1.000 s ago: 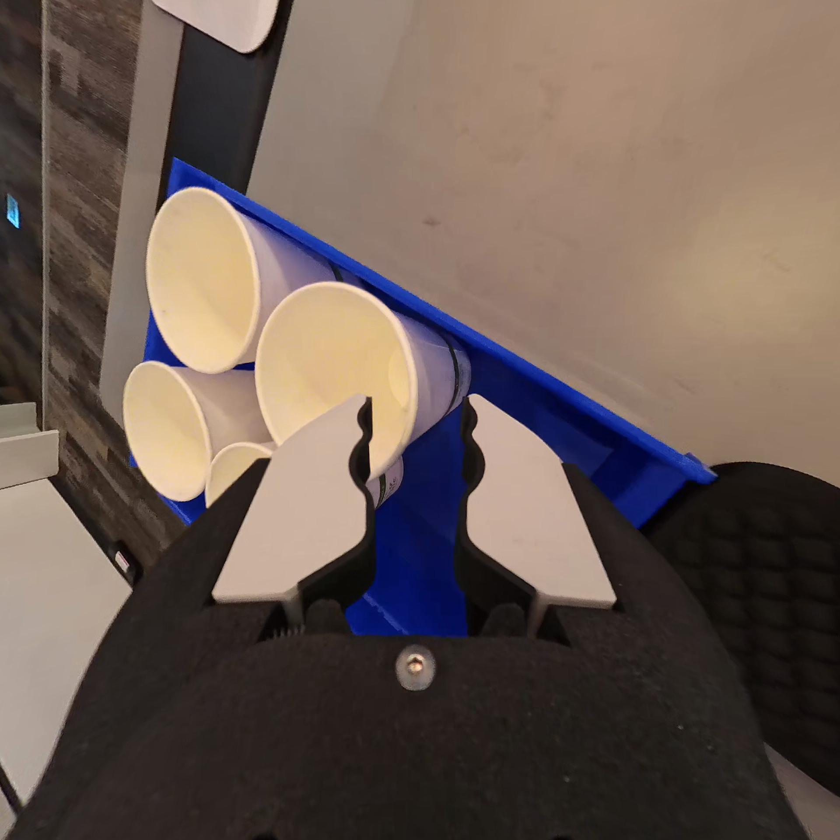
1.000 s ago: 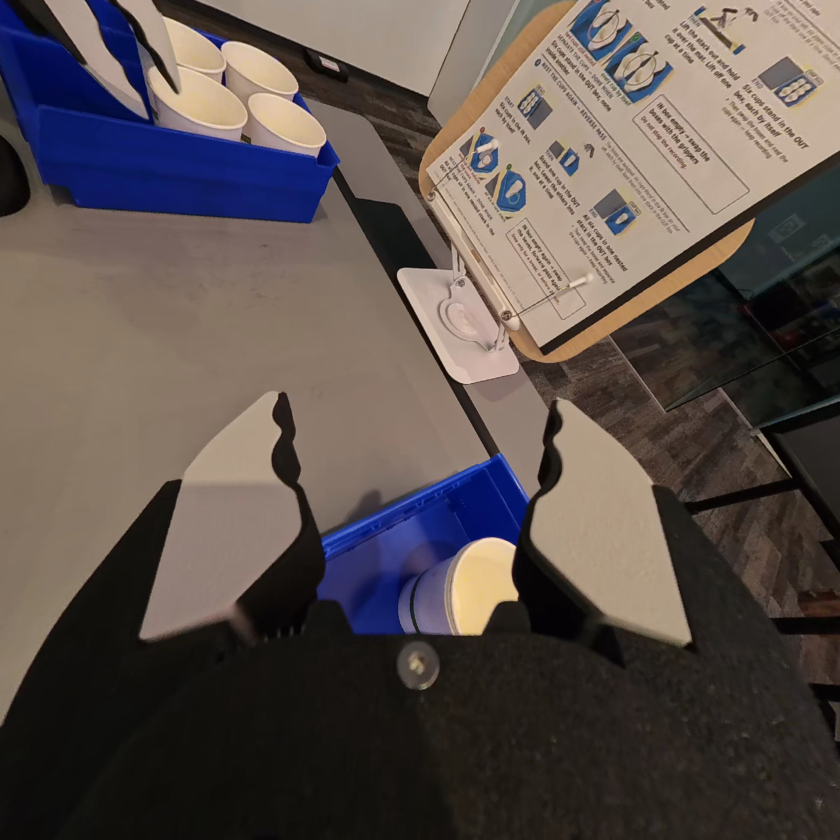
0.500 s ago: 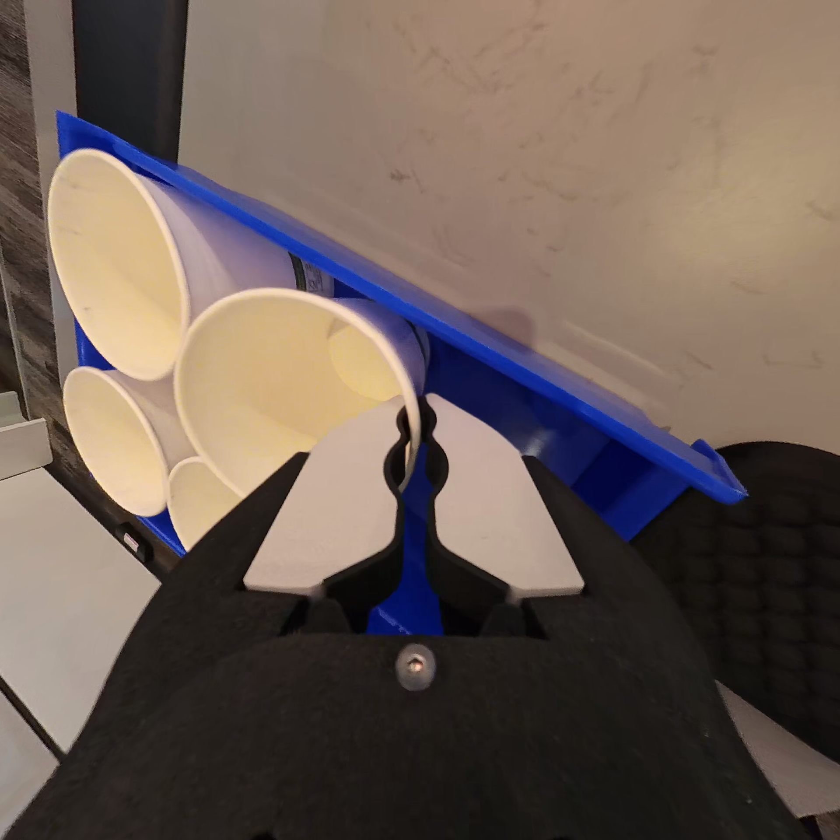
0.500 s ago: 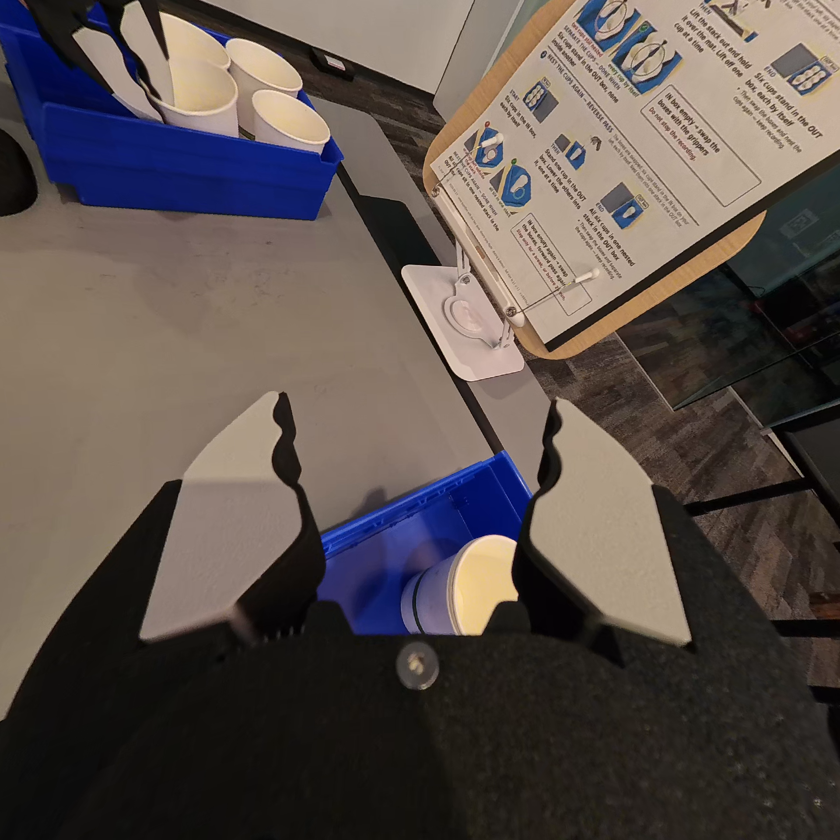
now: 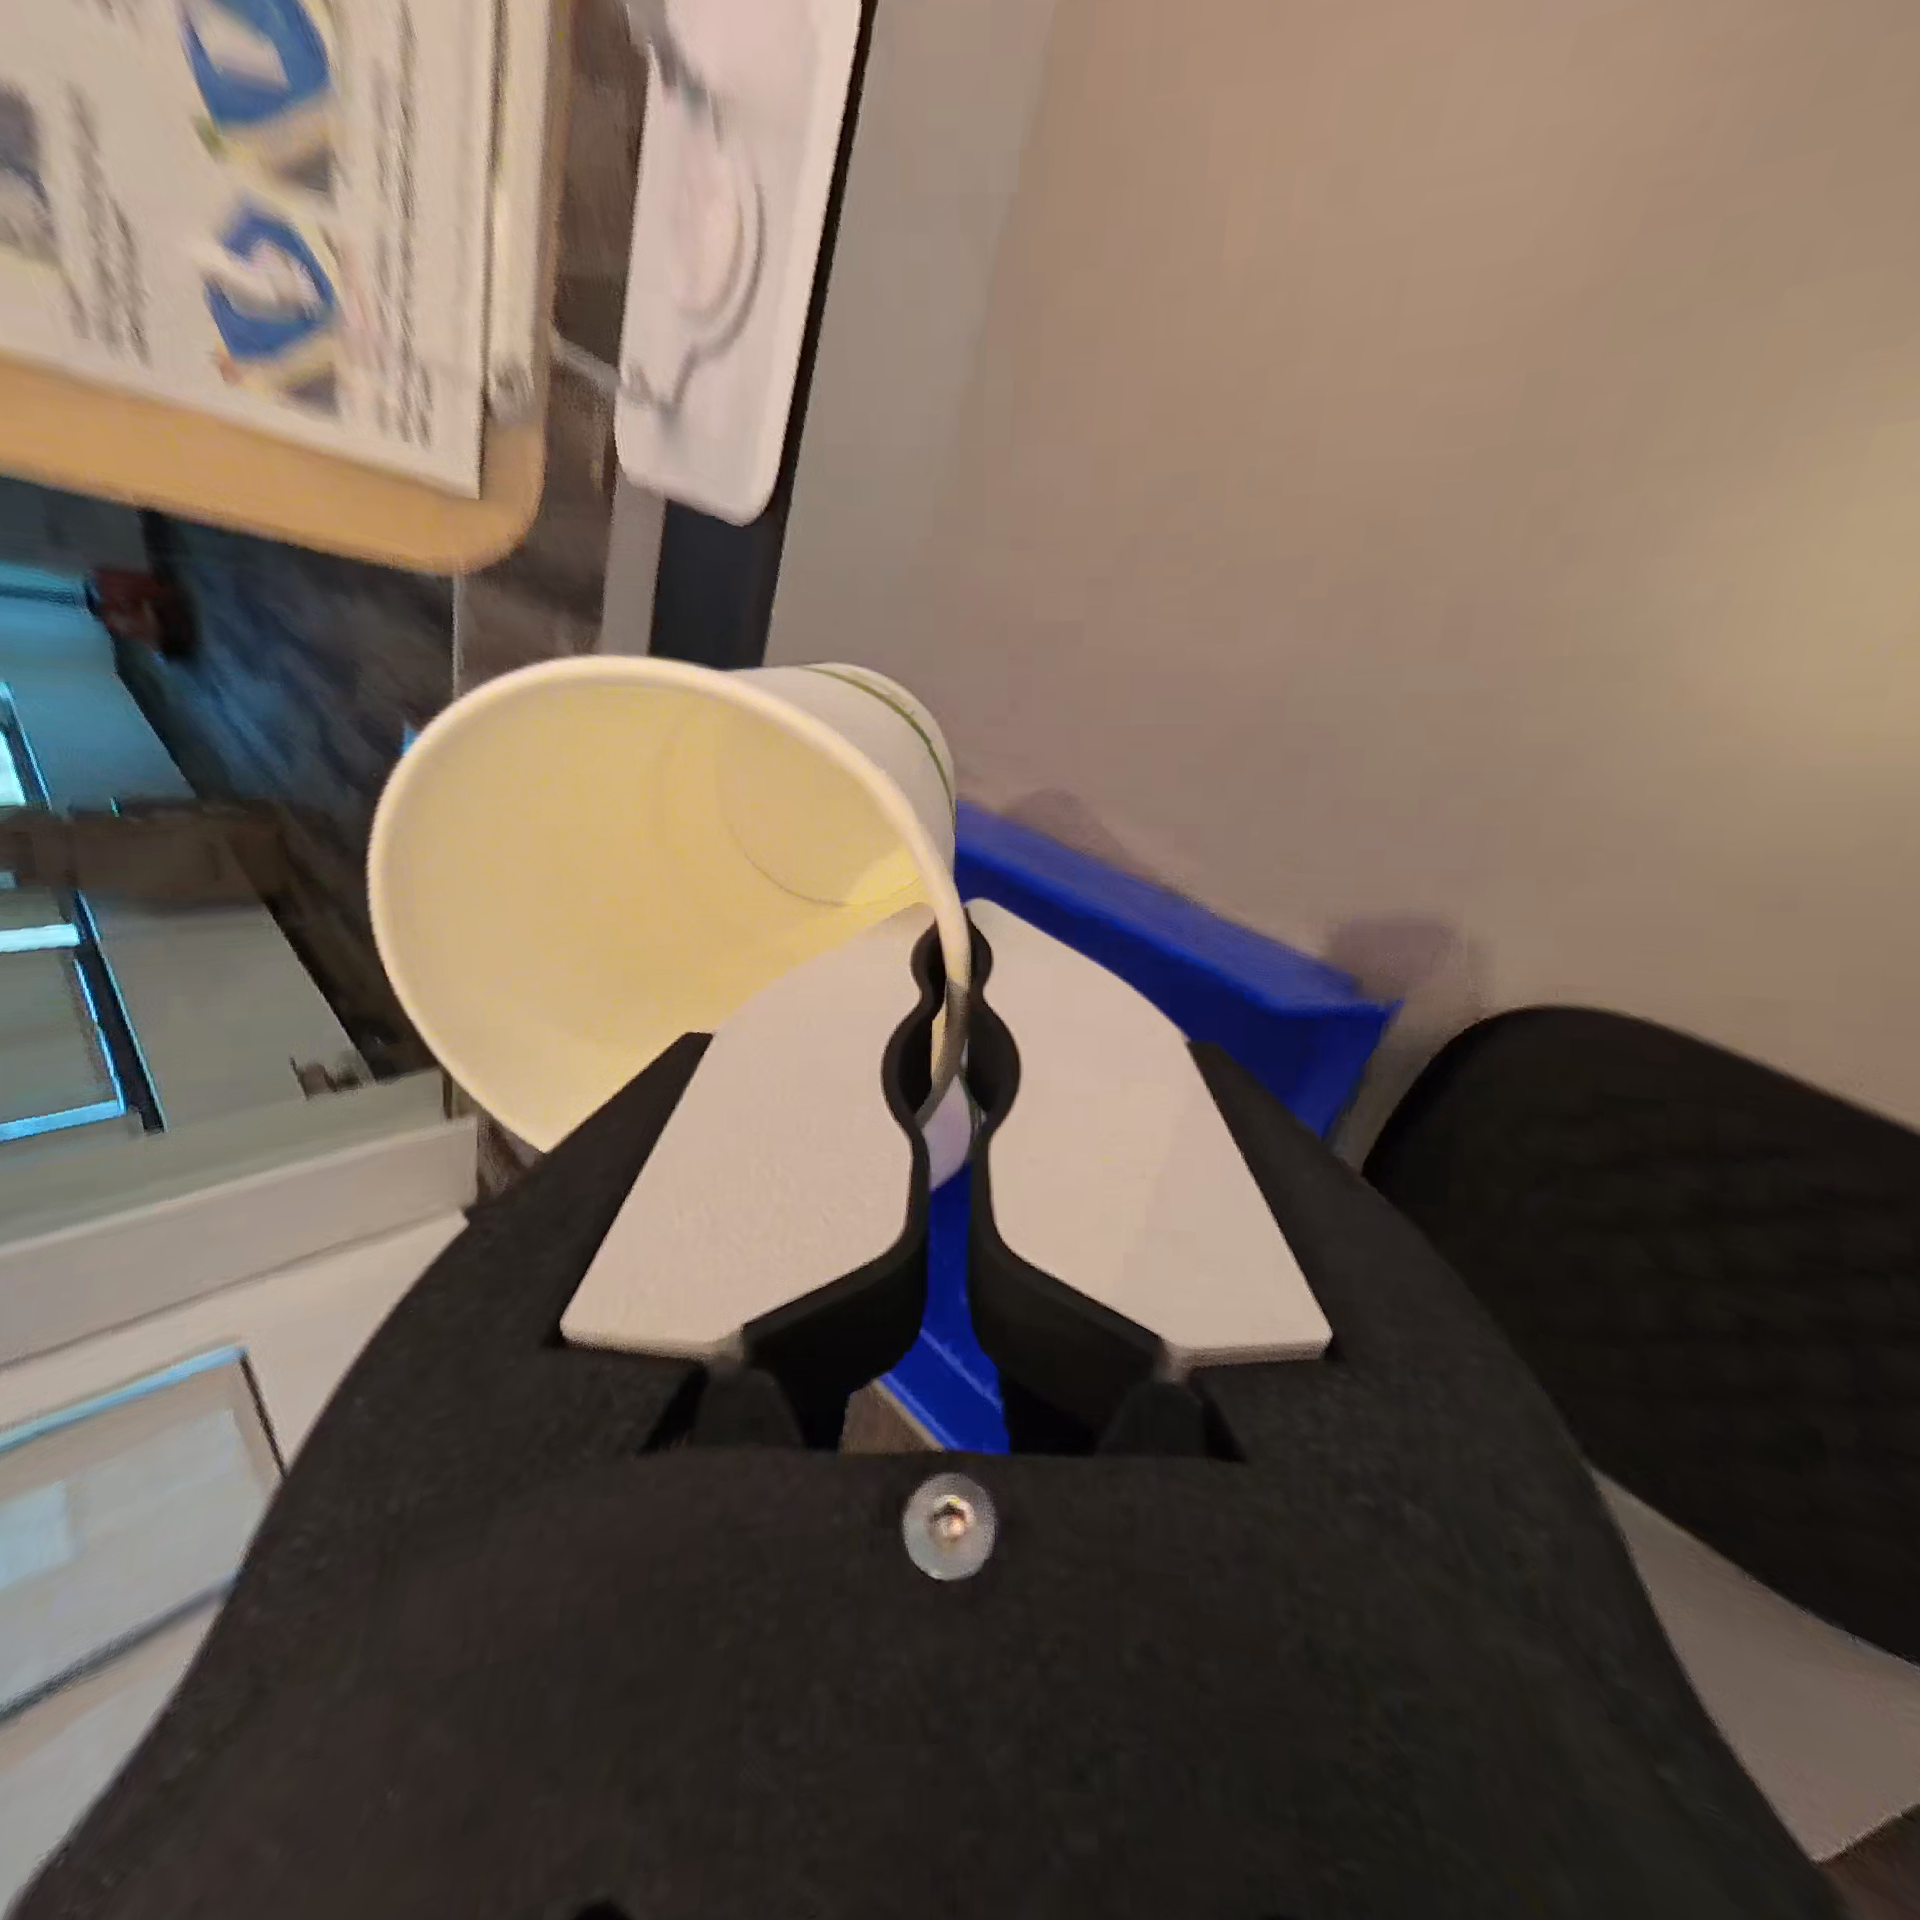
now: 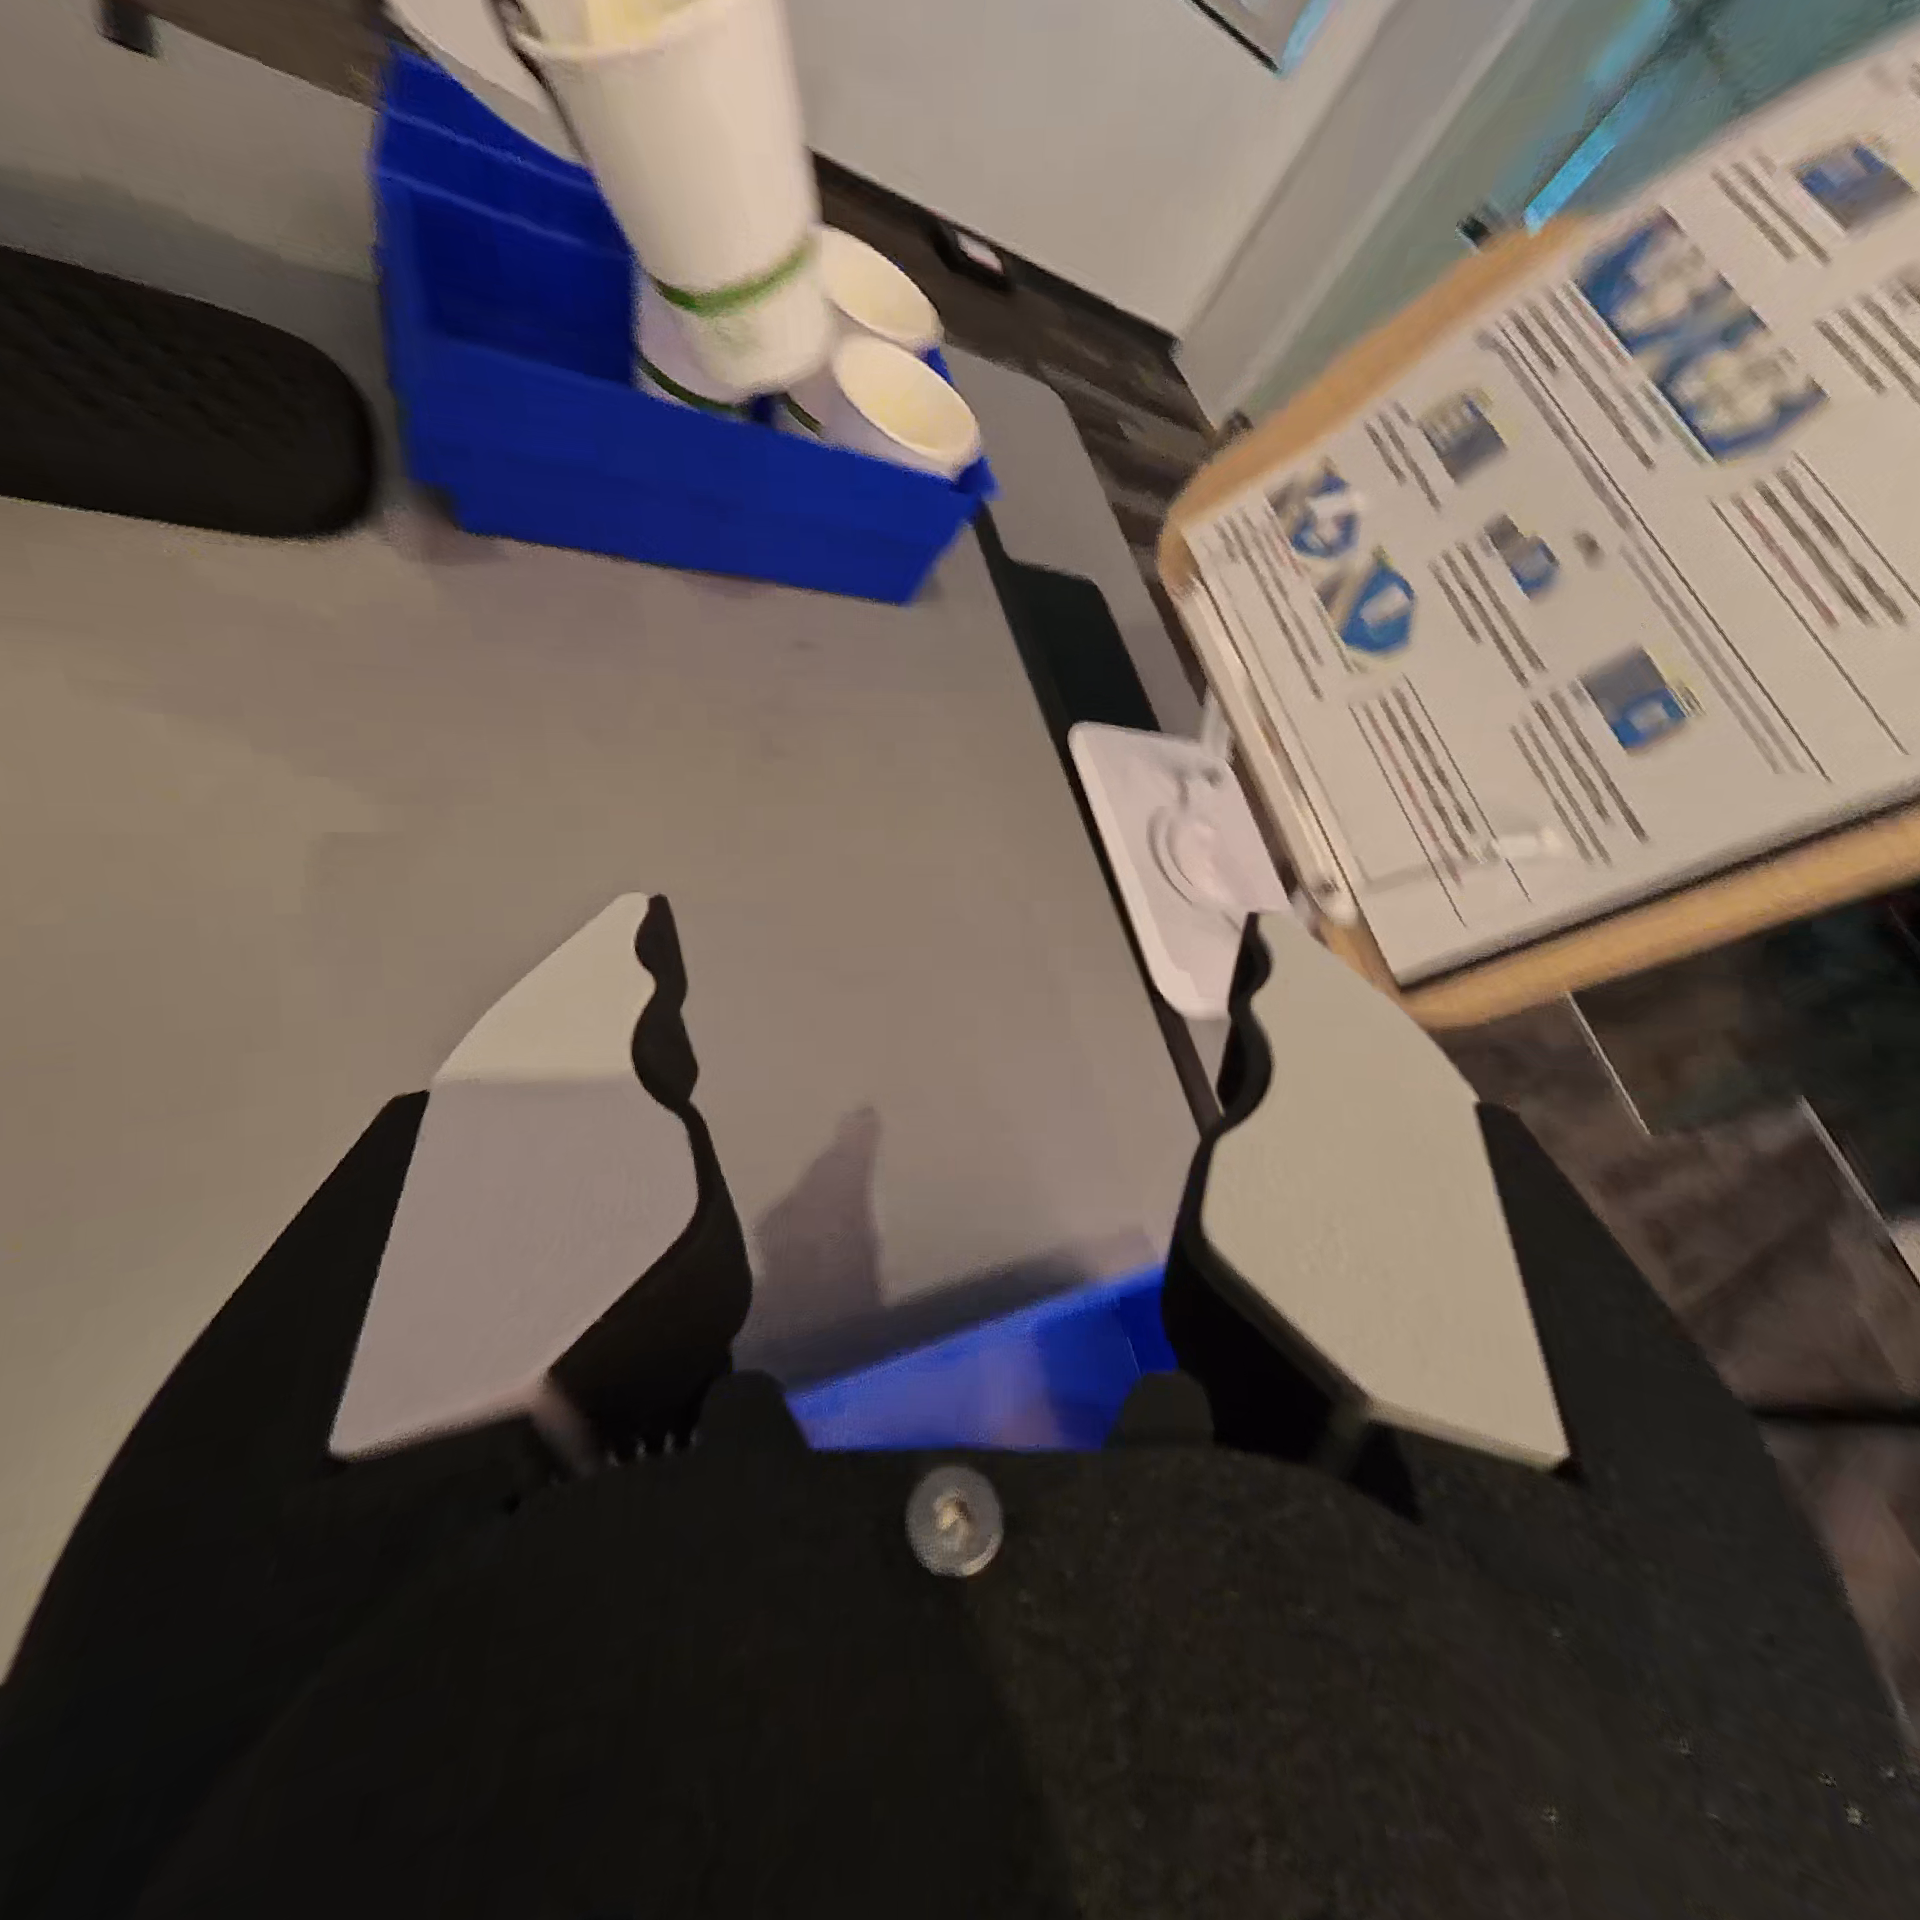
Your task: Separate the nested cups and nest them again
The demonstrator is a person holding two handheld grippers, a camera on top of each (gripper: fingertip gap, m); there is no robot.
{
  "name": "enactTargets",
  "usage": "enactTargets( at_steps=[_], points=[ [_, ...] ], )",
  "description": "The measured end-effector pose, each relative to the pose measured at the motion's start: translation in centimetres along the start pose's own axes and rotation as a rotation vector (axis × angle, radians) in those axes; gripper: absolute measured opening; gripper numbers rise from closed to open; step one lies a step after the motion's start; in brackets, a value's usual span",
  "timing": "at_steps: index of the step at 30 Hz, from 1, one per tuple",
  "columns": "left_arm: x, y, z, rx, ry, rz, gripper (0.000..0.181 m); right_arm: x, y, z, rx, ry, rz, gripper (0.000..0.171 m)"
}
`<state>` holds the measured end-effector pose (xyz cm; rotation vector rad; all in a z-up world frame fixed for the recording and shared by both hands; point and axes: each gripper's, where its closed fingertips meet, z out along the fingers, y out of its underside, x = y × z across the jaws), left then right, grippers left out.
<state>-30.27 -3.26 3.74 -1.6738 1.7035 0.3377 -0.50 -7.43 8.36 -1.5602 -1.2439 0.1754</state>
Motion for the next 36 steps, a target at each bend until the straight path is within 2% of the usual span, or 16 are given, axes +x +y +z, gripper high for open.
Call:
enactTargets(
  at_steps=[6, 12, 14, 24, 36],
  points=[
    [5.1, -9.3, -3.0, 0.273, 0.158, 0.107, 0.001, -7.0, -6.0, 3.9, 0.199, -0.295, -0.085, 0.099],
    [9.2, -14.3, -4.6, 0.391, 0.242, 0.225, 0.0, -10.4, -9.2, 6.0, 0.339, -0.458, -0.029, 0.1],
    [10.0, -15.0, -4.9, 0.4, 0.252, 0.254, 0.0, -11.8, -9.0, 6.3, 0.328, -0.545, -0.012, 0.1],
    [12.1, -15.8, -5.2, 0.388, 0.298, 0.322, 0.0, -13.7, -7.9, 7.1, 0.278, -0.653, -0.034, 0.088],
    [13.7, -15.4, -4.6, 0.32, 0.358, 0.383, 0.002, -15.5, -6.4, 7.8, 0.197, -0.771, -0.021, 0.09]
  ],
)
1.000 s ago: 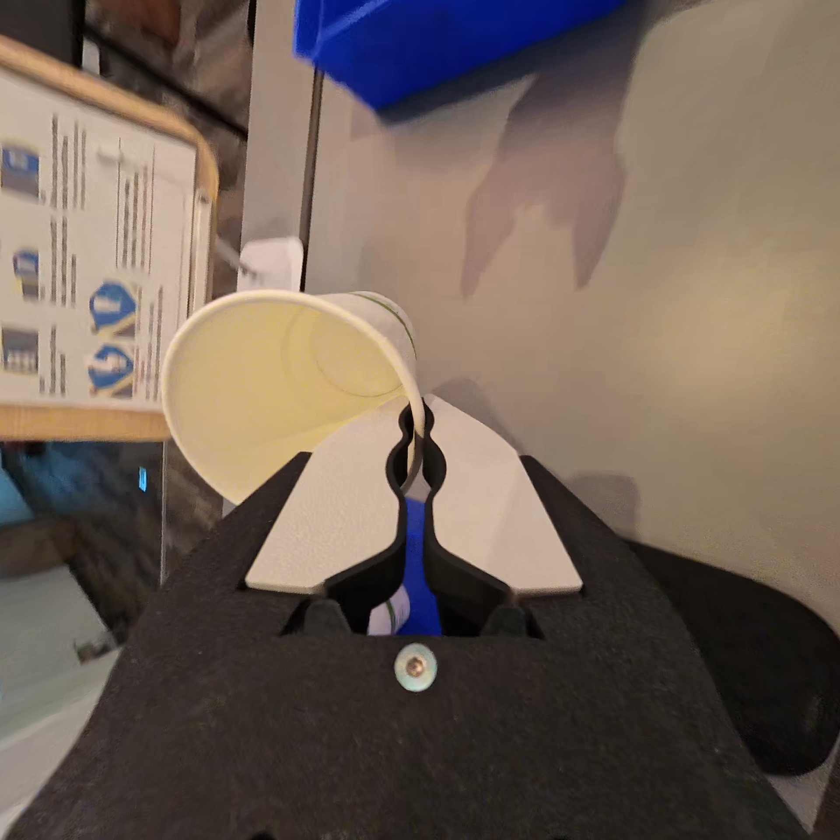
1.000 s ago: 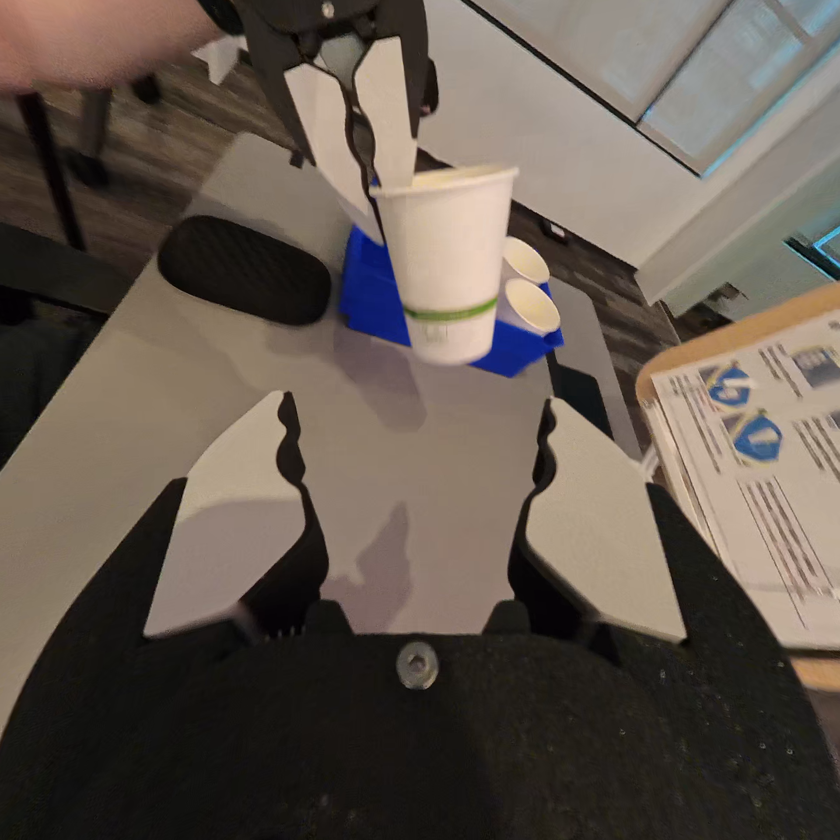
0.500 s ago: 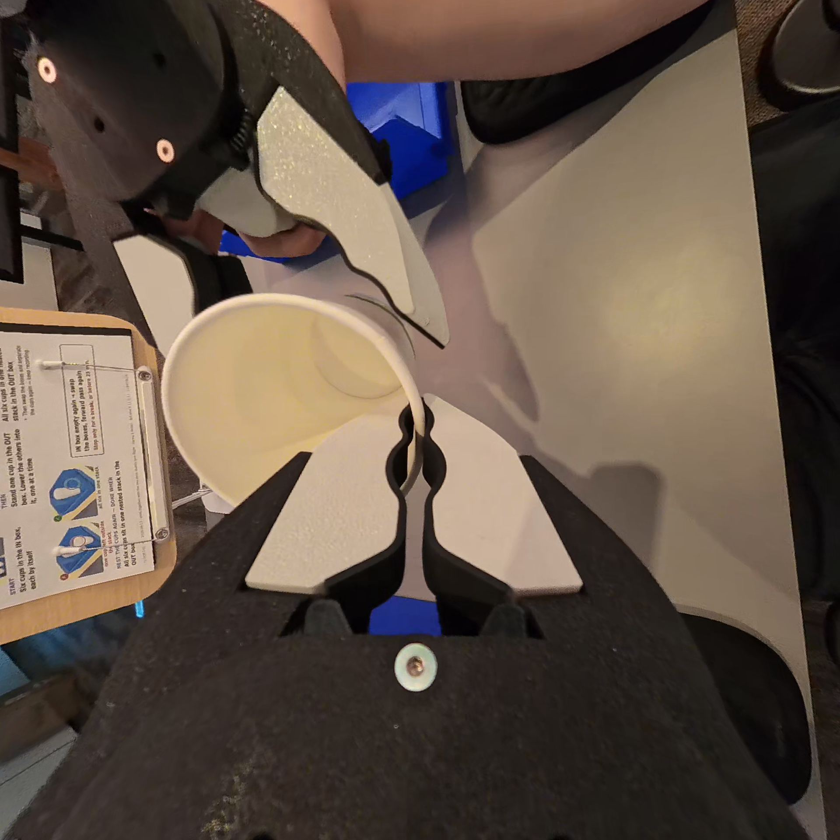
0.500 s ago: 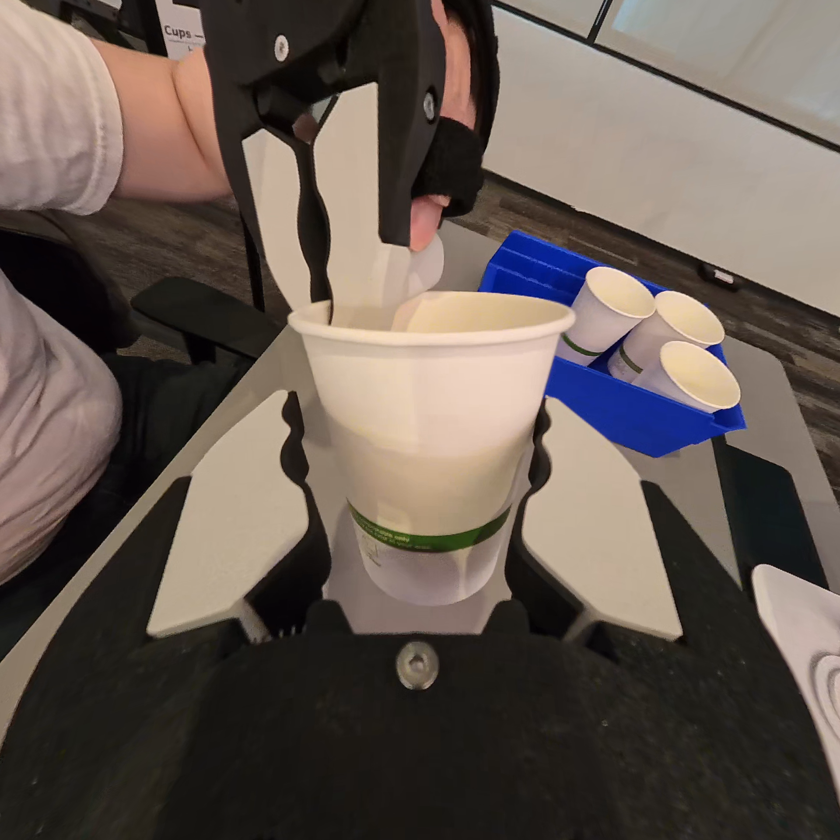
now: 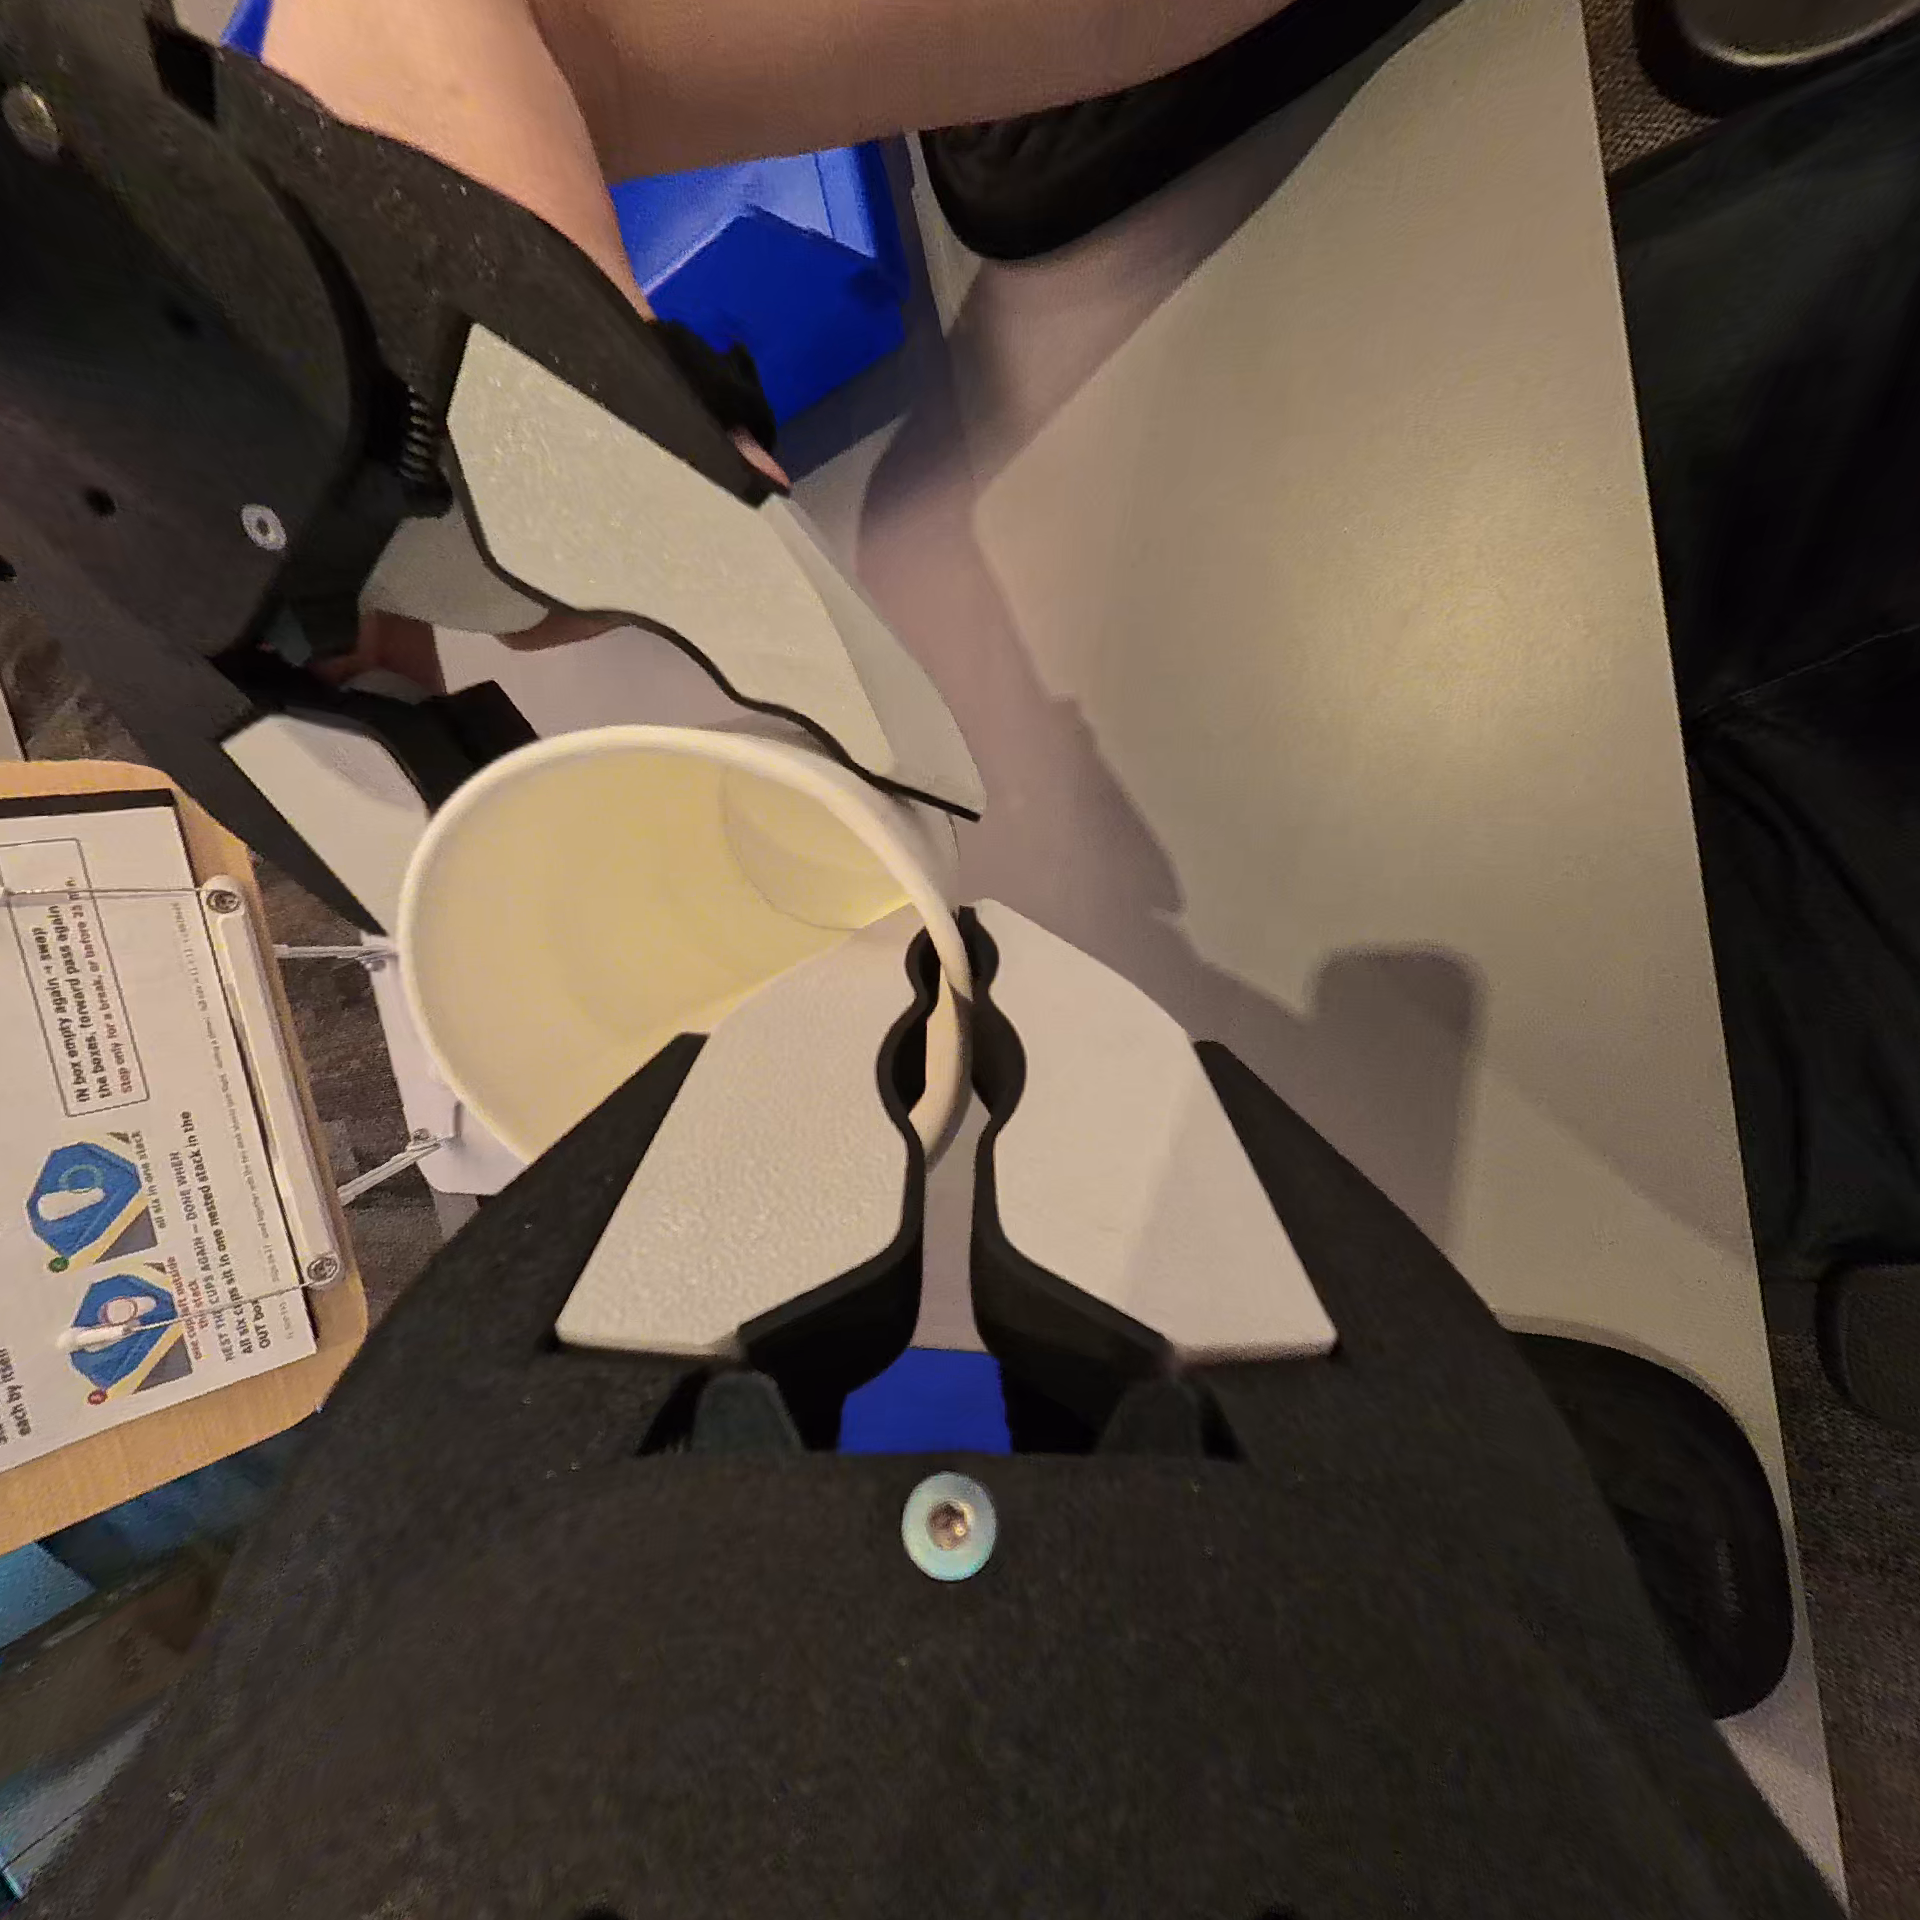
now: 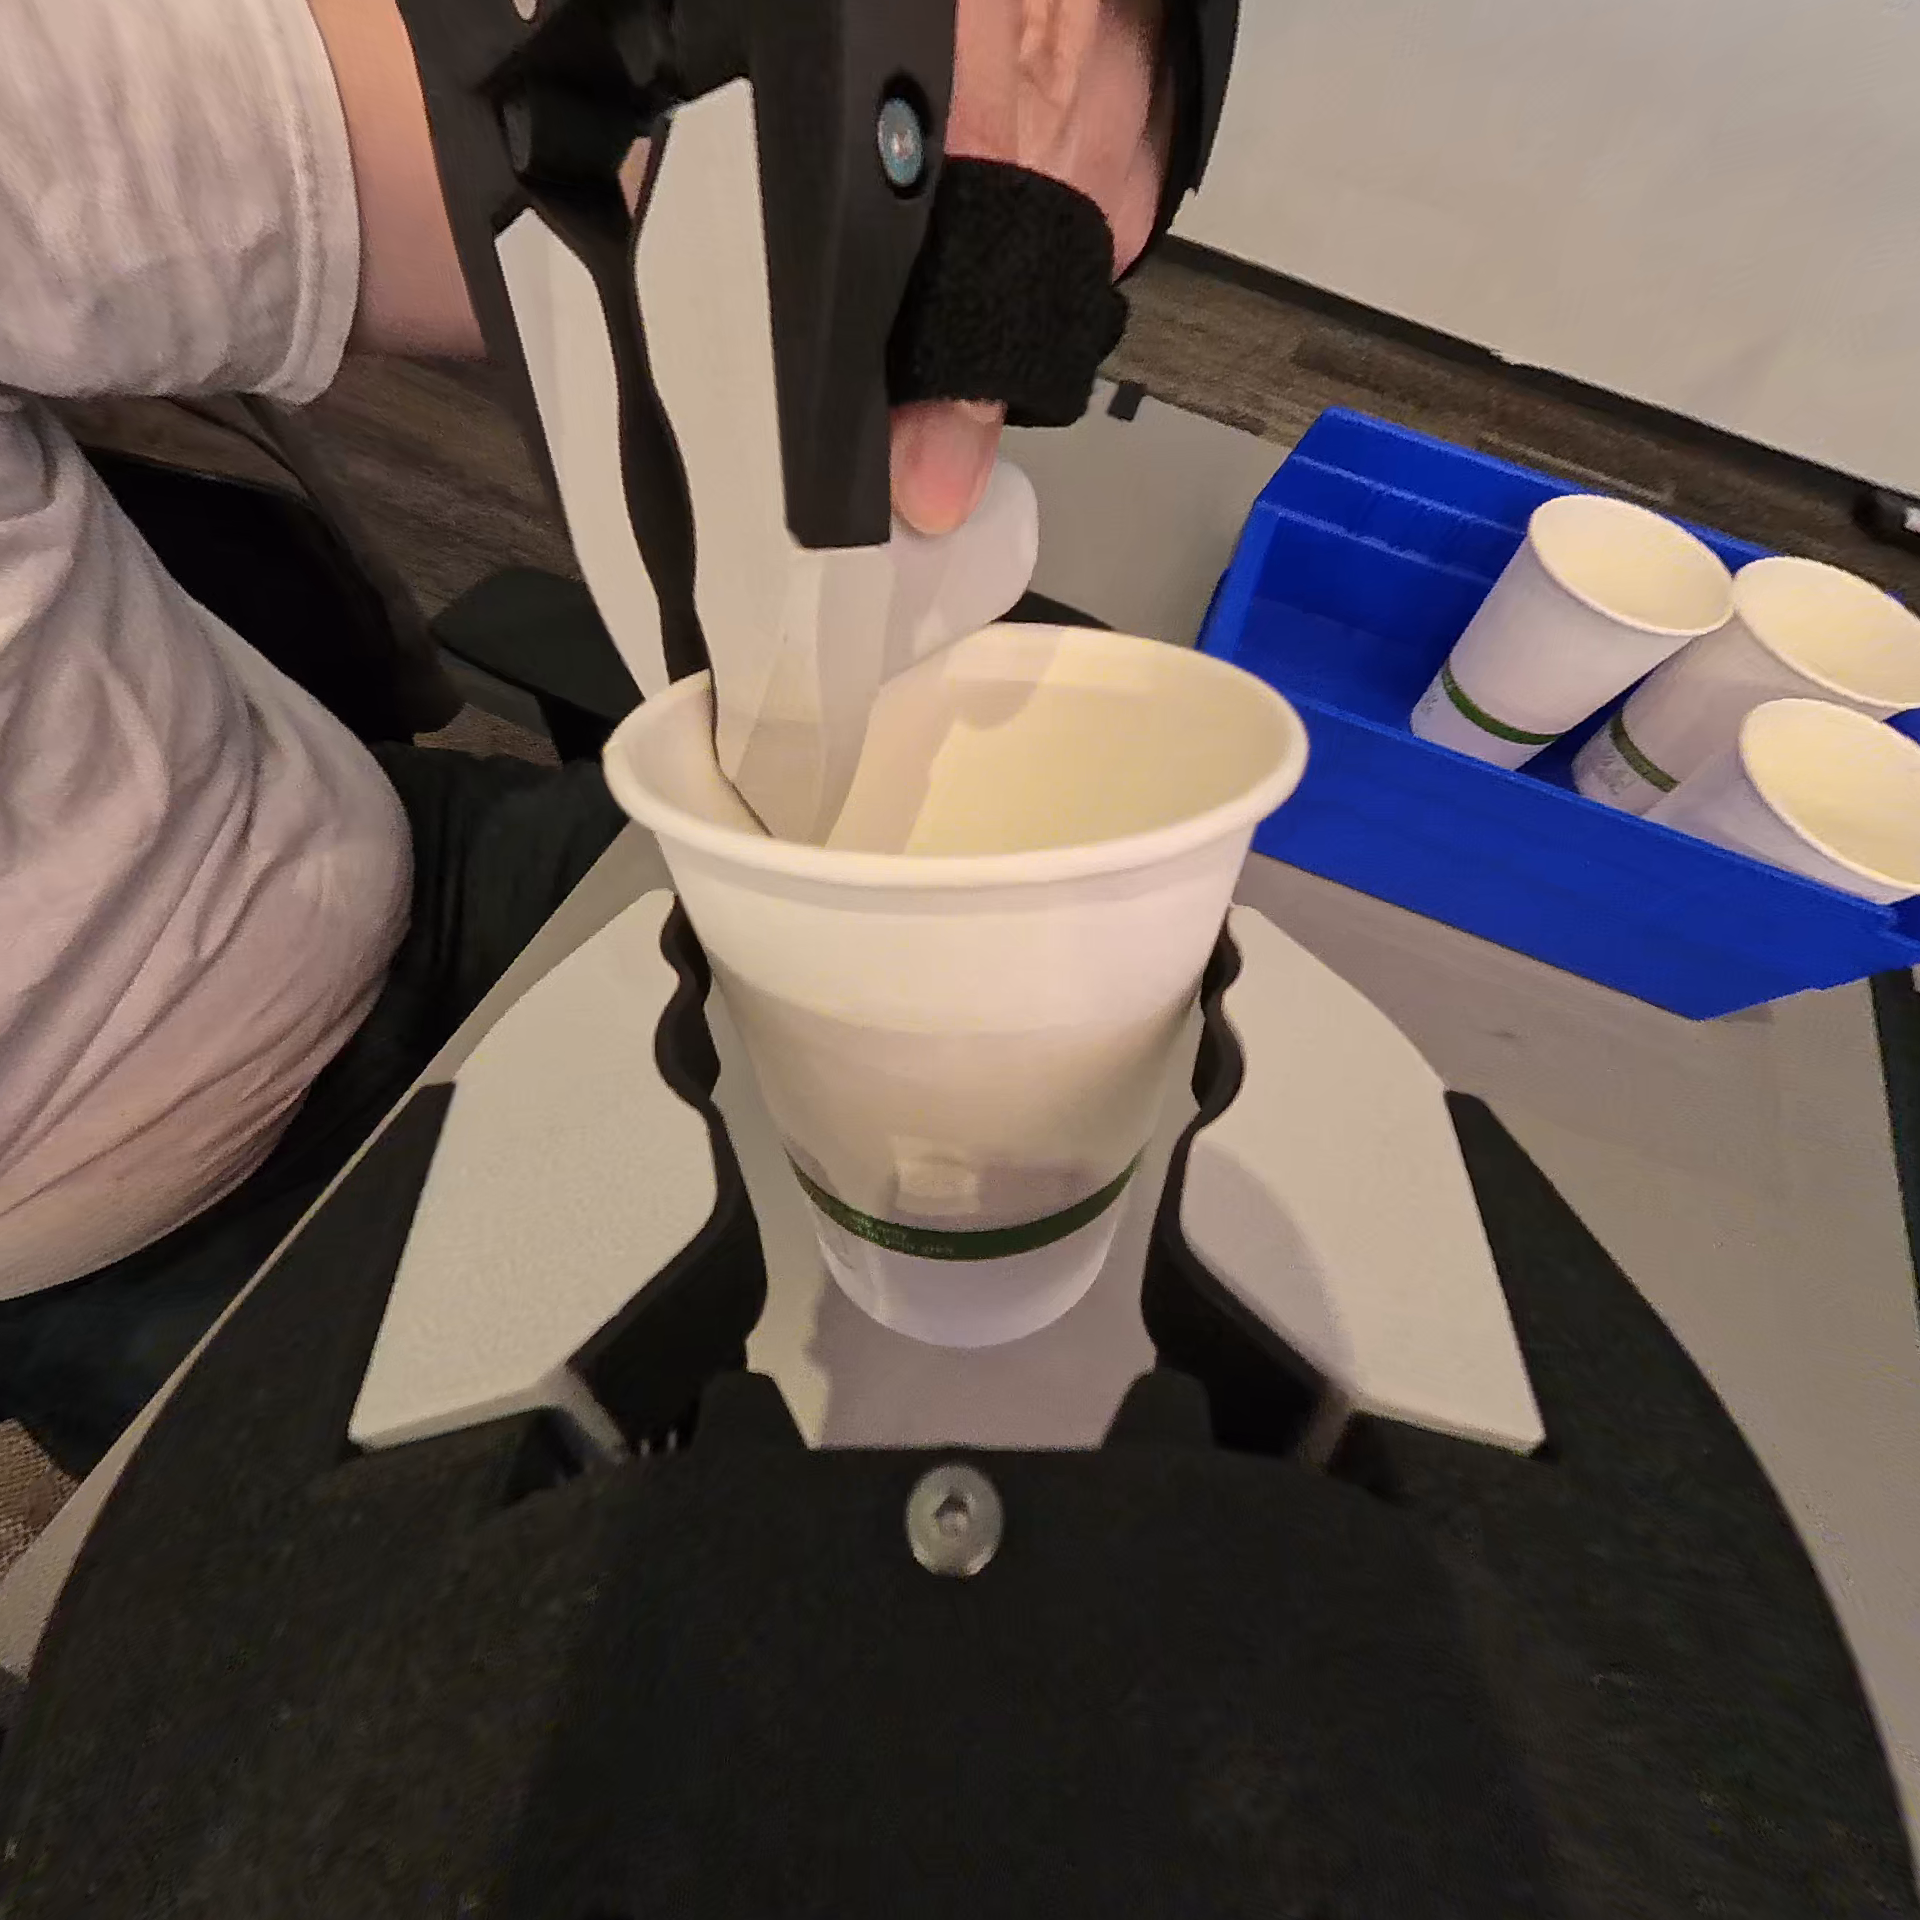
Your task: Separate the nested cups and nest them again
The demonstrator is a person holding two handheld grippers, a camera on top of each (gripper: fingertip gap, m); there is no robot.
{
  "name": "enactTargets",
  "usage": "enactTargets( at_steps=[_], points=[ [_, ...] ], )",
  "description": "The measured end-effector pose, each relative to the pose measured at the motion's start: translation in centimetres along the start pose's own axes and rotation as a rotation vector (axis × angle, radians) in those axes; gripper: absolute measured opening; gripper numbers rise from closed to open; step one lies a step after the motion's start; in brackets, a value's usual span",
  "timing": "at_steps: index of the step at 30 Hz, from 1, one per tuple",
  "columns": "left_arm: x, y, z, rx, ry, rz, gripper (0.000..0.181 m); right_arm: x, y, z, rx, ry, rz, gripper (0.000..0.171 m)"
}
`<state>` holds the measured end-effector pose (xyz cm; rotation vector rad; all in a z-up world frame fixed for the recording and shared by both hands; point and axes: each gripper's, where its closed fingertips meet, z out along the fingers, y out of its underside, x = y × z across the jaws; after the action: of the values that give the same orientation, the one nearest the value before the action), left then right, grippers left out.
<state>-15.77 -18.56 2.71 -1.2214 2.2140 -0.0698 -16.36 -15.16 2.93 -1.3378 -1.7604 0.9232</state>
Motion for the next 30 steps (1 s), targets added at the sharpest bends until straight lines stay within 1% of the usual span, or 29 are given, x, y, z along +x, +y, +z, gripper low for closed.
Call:
enactTargets(
  at_steps=[7, 8, 10, 11, 12, 15, 16, 17, 19, 21, 22, 23, 24, 25, 27, 30],
  points=[
    [-0.4, 0.1, 0.3, -0.011, -0.031, -0.016, 0.004, 0.2, 0.5, 0.1, -0.017, -0.013, -0.001, 0.089],
    [-0.8, 0.1, 0.3, -0.007, -0.053, -0.03, 0.009, 0.3, 0.5, 0.0, -0.009, -0.011, 0.004, 0.088],
    [-1.7, 0.0, -0.2, 0.015, -0.088, -0.074, 0.025, 0.6, 0.3, -0.3, 0.013, -0.001, 0.01, 0.088],
    [-2.1, -0.1, -0.5, 0.03, -0.106, -0.099, 0.029, 1.0, 0.2, -0.5, 0.02, 0.015, 0.013, 0.088],
    [-2.6, -0.3, -1.0, 0.049, -0.13, -0.123, 0.037, 1.4, 0.3, -0.9, 0.024, 0.036, 0.018, 0.088],
    [-4.7, -0.3, -3.0, 0.112, -0.254, -0.202, 0.055, 2.7, 0.8, -3.0, 0.026, 0.121, 0.04, 0.088],
    [-5.3, -0.2, -3.8, 0.142, -0.291, -0.234, 0.06, 3.2, 0.9, -4.3, 0.032, 0.16, 0.049, 0.089],
    [-5.6, -0.2, -4.4, 0.179, -0.313, -0.271, 0.061, 3.8, 1.1, -6.0, 0.043, 0.212, 0.059, 0.089],
    [-5.6, 0.1, -5.0, 0.246, -0.301, -0.348, 0.057, 5.7, 1.9, -11.0, 0.077, 0.399, 0.096, 0.089],
    [-5.2, 1.0, -4.9, 0.253, -0.282, -0.393, 0.056, 8.1, 3.8, -18.1, 0.133, 0.68, 0.166, 0.089],
    [-5.0, 1.6, -4.7, 0.239, -0.285, -0.399, 0.056, 9.1, 5.3, -22.3, 0.166, 0.849, 0.218, 0.089],
    [-4.8, 2.1, -4.5, 0.221, -0.289, -0.399, 0.055, 9.5, 7.0, -26.1, 0.211, 0.983, 0.271, 0.088],
    [-4.5, 2.5, -4.3, 0.203, -0.291, -0.396, 0.055, 9.3, 8.8, -29.0, 0.258, 1.061, 0.325, 0.088],
    [-4.3, 2.8, -4.1, 0.189, -0.293, -0.391, 0.055, 8.9, 10.5, -31.0, 0.296, 1.104, 0.378, 0.088],
    [-3.9, 2.9, -3.8, 0.174, -0.287, -0.38, 0.055, 8.2, 13.3, -33.4, 0.348, 1.147, 0.445, 0.088],
    [-3.5, 2.6, -3.4, 0.162, -0.276, -0.364, 0.055, 7.9, 15.8, -34.4, 0.391, 1.16, 0.492, 0.088]
  ],
)
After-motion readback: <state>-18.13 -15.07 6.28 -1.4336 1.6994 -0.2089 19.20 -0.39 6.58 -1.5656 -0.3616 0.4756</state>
